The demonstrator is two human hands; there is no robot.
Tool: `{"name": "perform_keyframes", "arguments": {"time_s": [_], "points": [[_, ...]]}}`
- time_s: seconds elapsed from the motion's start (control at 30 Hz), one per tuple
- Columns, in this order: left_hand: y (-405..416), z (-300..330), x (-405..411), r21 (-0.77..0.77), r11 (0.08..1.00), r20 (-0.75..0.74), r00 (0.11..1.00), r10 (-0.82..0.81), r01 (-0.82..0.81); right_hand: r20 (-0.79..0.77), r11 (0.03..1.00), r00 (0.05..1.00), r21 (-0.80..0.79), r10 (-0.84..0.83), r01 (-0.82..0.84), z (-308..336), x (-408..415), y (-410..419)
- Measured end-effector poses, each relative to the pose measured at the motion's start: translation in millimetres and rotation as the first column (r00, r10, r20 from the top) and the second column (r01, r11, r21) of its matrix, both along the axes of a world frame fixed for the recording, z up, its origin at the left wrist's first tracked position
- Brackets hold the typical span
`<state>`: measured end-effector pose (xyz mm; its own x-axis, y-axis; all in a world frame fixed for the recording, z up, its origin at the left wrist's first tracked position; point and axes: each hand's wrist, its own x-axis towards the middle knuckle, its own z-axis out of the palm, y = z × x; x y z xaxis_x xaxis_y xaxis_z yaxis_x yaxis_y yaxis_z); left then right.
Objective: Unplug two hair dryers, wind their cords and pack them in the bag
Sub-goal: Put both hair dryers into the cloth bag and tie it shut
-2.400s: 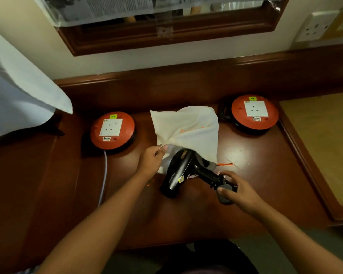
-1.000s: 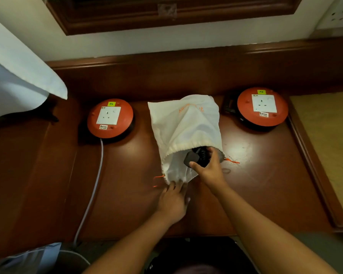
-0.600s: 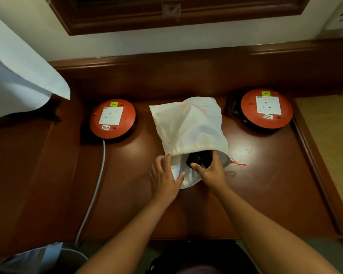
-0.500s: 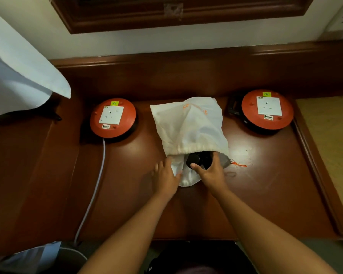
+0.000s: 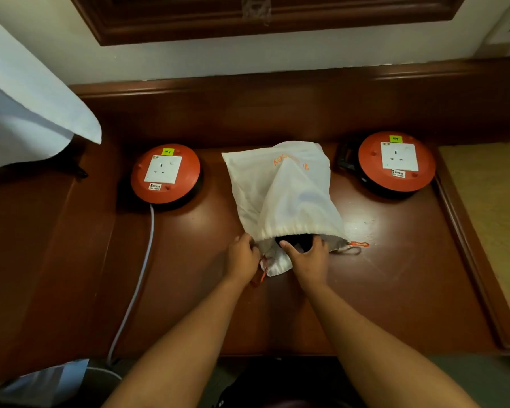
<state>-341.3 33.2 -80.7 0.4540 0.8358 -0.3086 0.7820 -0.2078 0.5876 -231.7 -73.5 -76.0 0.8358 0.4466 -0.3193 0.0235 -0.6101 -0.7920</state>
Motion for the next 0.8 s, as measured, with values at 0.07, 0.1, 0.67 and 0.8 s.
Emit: {"name": "perform_keyframes", "arguments": {"time_s": [0.07, 0.1, 0.67, 0.8], "points": [[-10.7, 4.9, -8.8, 0.048, 0.998, 0.071, 0.996, 0.048, -0.051, -0.026, 1.000, 1.000, -0.012, -0.011, 0.011, 1.2, -1.7, 1.2], [-16.1, 6.5, -14.0, 0.064, 0.996, 0.098, 0.994, 0.057, -0.063, -0.044, 1.000, 0.999, -0.011, -0.013, 0.013, 1.4, -2.2, 1.7], [-1.8, 14.7, -6.1, -0.182, 0.973, 0.239, 0.953, 0.187, -0.145, -0.477, 0.926, 0.876, 0.359, 0.075, 0.117, 21.4, -2.1, 5.2], [-26.6, 16.1, -22.9, -0.103, 0.980, 0.267, 0.944, 0.193, -0.171, -0.489, 0.901, 0.872, 0.364, -0.030, 0.235, 22.4, -3.5, 18.0]]}}
